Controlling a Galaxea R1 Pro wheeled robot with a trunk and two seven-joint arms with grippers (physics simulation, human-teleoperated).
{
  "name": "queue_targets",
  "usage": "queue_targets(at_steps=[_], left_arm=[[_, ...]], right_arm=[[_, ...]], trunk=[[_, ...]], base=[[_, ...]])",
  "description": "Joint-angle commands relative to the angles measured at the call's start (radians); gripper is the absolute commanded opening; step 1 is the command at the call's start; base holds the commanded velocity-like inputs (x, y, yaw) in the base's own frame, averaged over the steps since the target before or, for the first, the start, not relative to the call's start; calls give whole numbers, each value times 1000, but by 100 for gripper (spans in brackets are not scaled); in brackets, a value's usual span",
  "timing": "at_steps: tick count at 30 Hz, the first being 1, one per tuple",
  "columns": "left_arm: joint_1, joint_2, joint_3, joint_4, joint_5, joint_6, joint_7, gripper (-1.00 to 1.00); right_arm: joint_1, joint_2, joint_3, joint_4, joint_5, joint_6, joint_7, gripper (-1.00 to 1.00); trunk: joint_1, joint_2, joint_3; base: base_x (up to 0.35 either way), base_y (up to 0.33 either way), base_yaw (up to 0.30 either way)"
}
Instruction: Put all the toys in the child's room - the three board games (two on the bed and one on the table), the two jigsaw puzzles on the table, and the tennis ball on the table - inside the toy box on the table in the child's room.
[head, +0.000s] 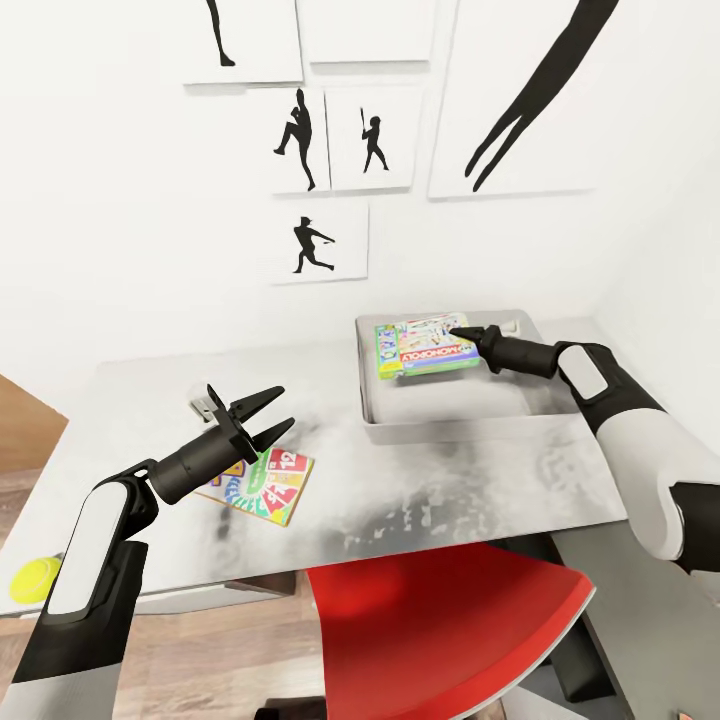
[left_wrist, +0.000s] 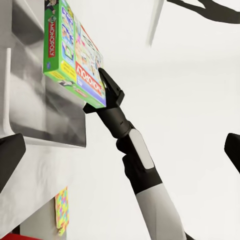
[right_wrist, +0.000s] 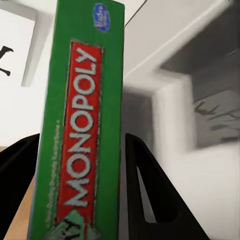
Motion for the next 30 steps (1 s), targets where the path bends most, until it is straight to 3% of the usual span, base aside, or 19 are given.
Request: queue_targets(at_steps=[1, 30], left_arm=[[-1, 0, 1, 0, -11, 4, -10, 100], [-1, 1, 1, 0, -13, 4, -10, 100]], right_arm=[[-1, 0, -1, 0, -2, 5, -1, -100], [2, 8, -1, 0, 0, 4, -10, -100]], trunk=[[1, -2, -1], [1, -2, -1]], base=[[0, 0, 0], [0, 0, 0]])
